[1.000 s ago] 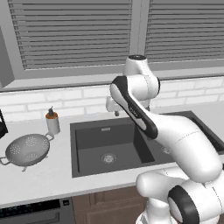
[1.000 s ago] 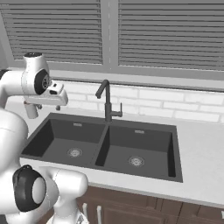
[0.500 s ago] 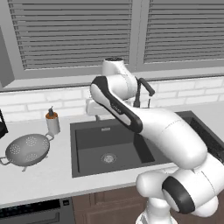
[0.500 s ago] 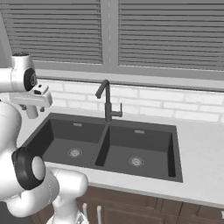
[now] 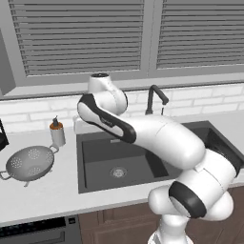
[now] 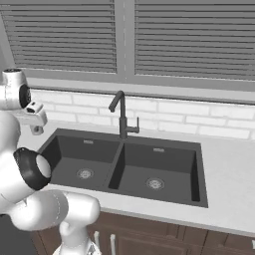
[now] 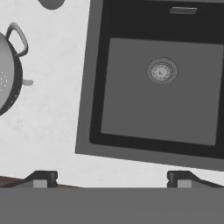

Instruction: Put the colander in the sink, put the kiwi in the colander, and turn on the sink faucet and pour water over the colander.

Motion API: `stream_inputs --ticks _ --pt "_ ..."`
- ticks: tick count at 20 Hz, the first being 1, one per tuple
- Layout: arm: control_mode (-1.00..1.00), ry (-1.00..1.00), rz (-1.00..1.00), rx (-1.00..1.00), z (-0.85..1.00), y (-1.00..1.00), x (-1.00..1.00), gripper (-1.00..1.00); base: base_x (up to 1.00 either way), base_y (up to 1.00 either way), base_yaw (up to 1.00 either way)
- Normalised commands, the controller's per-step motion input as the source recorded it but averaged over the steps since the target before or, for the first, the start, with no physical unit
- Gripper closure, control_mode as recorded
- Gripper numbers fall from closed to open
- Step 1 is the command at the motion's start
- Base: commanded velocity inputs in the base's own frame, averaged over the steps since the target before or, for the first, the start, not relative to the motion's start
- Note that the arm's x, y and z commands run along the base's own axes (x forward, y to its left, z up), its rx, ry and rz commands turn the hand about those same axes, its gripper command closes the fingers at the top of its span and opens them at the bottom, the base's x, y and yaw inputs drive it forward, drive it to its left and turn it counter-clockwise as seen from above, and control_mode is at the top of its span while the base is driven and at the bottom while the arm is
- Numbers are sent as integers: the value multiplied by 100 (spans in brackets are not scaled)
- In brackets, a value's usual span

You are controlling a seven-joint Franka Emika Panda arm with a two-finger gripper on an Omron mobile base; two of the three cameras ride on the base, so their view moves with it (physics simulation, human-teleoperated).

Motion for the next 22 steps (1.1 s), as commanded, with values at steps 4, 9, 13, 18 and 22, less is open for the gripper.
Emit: stream_inputs --ticks 4,9,13,18,22 --pt "-100 0 0 0 -32 49 18 -100 0 0 0" --pt "-100 3 0 0 -6 3 0 -100 0 0 0" --pt "-100 0 0 0 -16 39 0 -100 0 0 0" --pt "-100 0 0 0 -37 82 10 -100 0 0 0" --pt "-100 1 0 0 -29 75 12 -100 0 0 0"
